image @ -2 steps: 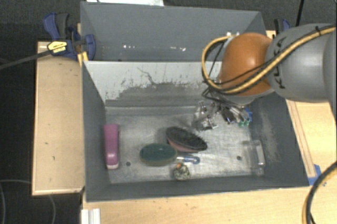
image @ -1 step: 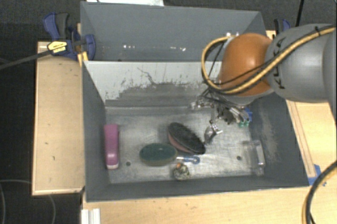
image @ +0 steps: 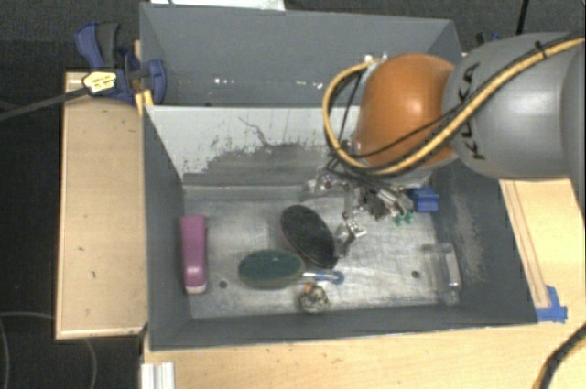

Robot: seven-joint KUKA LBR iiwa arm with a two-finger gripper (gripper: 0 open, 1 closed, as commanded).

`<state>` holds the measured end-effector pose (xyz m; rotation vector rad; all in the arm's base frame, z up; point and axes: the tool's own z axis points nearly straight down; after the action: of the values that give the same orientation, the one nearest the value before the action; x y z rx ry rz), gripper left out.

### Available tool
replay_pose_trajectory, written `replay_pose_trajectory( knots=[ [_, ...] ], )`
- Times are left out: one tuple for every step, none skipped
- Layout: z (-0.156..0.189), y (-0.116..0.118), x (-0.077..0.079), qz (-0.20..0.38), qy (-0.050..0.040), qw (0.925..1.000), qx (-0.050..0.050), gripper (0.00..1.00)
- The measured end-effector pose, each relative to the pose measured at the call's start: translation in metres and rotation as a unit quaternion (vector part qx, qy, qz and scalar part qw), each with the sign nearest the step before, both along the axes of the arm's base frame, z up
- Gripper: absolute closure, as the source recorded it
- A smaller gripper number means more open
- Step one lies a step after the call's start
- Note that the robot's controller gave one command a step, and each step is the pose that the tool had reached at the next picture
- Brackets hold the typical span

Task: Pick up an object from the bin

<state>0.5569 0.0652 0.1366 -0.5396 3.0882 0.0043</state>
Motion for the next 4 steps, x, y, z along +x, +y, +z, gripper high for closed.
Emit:
replay_pose_trajectory(
  knots=[
    [-0.045,0.035,-0.005,0.052,-0.0019,0.9986,-0.001,0.0],
    [-0.015,0.042,-0.064,0.112,-0.0052,0.9937,-0.001,0.0],
    [-0.052,0.091,-0.057,0.136,-0.0007,0.9906,-0.006,0.0],
    [-0.051,0.089,-0.057,0.135,-0.0006,0.9908,-0.006,1.0]
  ],
)
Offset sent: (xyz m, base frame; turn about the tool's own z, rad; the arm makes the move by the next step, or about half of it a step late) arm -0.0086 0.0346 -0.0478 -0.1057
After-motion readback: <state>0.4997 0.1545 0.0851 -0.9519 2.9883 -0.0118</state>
